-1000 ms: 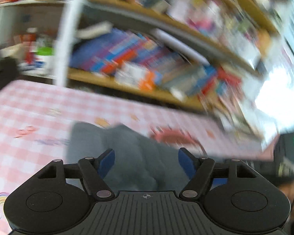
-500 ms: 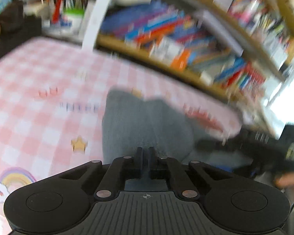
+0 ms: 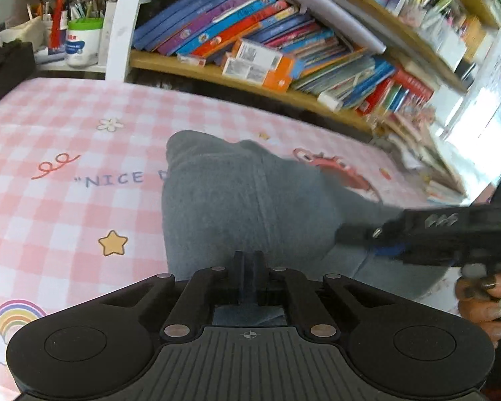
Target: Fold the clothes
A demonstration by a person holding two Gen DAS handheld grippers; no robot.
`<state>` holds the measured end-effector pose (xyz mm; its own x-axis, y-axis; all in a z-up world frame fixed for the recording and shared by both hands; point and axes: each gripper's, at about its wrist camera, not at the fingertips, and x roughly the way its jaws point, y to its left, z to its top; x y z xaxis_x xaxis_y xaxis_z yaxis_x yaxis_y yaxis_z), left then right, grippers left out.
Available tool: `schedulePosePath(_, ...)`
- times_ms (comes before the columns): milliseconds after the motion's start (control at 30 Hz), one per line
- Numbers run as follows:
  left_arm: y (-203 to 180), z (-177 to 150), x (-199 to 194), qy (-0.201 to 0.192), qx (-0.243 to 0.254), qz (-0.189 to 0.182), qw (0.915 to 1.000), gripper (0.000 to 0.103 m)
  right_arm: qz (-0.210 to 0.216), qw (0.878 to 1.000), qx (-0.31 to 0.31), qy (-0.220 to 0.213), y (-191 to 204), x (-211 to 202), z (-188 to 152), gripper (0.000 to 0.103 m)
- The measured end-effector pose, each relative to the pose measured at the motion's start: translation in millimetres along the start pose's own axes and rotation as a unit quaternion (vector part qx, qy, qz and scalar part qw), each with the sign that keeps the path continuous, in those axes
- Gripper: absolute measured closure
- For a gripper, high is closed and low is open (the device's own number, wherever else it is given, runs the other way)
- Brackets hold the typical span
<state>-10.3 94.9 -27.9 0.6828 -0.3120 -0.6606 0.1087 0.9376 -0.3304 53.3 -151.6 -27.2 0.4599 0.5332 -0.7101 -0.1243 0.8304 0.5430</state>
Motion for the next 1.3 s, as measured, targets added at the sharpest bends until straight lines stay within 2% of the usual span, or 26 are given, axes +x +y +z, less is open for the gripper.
schedulePosePath(100, -2.0, 3.3, -14.7, -0.031, 0.004, 0.002, 0.9995, 0.099, -0.009, 1.000, -0.011, -0.003, -1.7, -0.3, -4.4, 0.060)
schedulePosePath(200, -2.6, 3.8, -24.5, -0.047, 0.008, -0.003, 0.9989, 0.099, 0.000, 0.998, -0.025, -0.054, -1.5, -21.6, -3.4, 0.058)
schedulePosePath(267, -1.0, 1.0, -20.2, -0.033, 0.008, -0.002, 0.9994, 0.100, 0.009, 0.996, -0.052, -0.075, 2.3, -27.7, -1.6, 0.066)
schedulePosePath(300, -0.3, -0.4, -18.1, -0.027, 0.008, -0.001, 0.9996, 0.100, 0.017, 0.994, -0.071, -0.076, 5.2, -26.9, -0.7, 0.079)
schedulePosePath(333, 0.5, -1.8, -16.0, -0.020, 0.008, 0.000, 0.9998, 0.100, 0.017, 0.993, -0.089, -0.074, 8.3, -24.5, -1.7, 0.085)
schedulePosePath(433, 2.8, -5.9, -9.7, 0.001, 0.007, 0.002, 1.0000, 0.100, -0.012, 0.994, -0.101, -0.051, 7.0, -12.2, -3.8, 0.094)
schedulePosePath(533, 1.7, -8.2, -7.6, 0.010, 0.013, 0.002, 0.9999, 0.100, -0.032, 0.996, -0.080, -0.029, -5.8, -1.8, -5.1, 0.094)
schedulePosePath(667, -6.3, -7.5, -15.6, -0.007, 0.027, 0.000, 0.9996, 0.097, -0.030, 0.996, -0.072, -0.040, -8.0, -9.0, -5.4, 0.094)
schedulePosePath(800, -17.4, -2.4, -24.9, -0.032, 0.046, -0.005, 0.9984, 0.095, -0.035, 0.993, -0.092, -0.061, 1.0, -22.4, -7.9, 0.090)
schedulePosePath(867, -22.8, 0.3, -28.7, -0.041, 0.056, -0.006, 0.9976, 0.089, -0.040, 0.991, -0.107, -0.076, 6.3, -31.1, -8.2, 0.086)
schedulePosePath(933, -26.8, 1.8, -31.4, -0.047, 0.066, -0.003, 0.9967, 0.077, -0.049, 0.987, -0.121, -0.090, 10.4, -39.1, -8.4, 0.071)
schedulePosePath(967, -28.2, 2.1, -32.5, -0.049, 0.070, -0.001, 0.9964, 0.073, -0.055, 0.986, -0.128, -0.095, 11.9, -42.7, -8.8, 0.069)
schedulePosePath(1033, -30.0, 2.5, -34.0, -0.051, 0.076, -0.002, 0.9958, 0.073, -0.068, 0.983, -0.136, -0.100, 12.2, -49.2, -10.6, 0.065)
schedulePosePath(1200, -33.9, 3.8, -31.4, -0.052, 0.080, -0.011, 0.9954, 0.071, -0.098, 0.983, -0.115, -0.103, 0.9, -59.3, -15.2, 0.059)
schedulePosePath(1267, -37.6, 3.2, -29.4, -0.050, 0.086, -0.017, 0.9949, 0.062, -0.108, 0.983, -0.101, -0.106, -5.4, -63.2, -17.4, 0.056)
schedulePosePath(1300, -39.7, 2.7, -28.4, -0.049, 0.090, -0.020, 0.9946, 0.061, -0.112, 0.983, -0.093, -0.107, -8.5, -65.2, -18.6, 0.055)
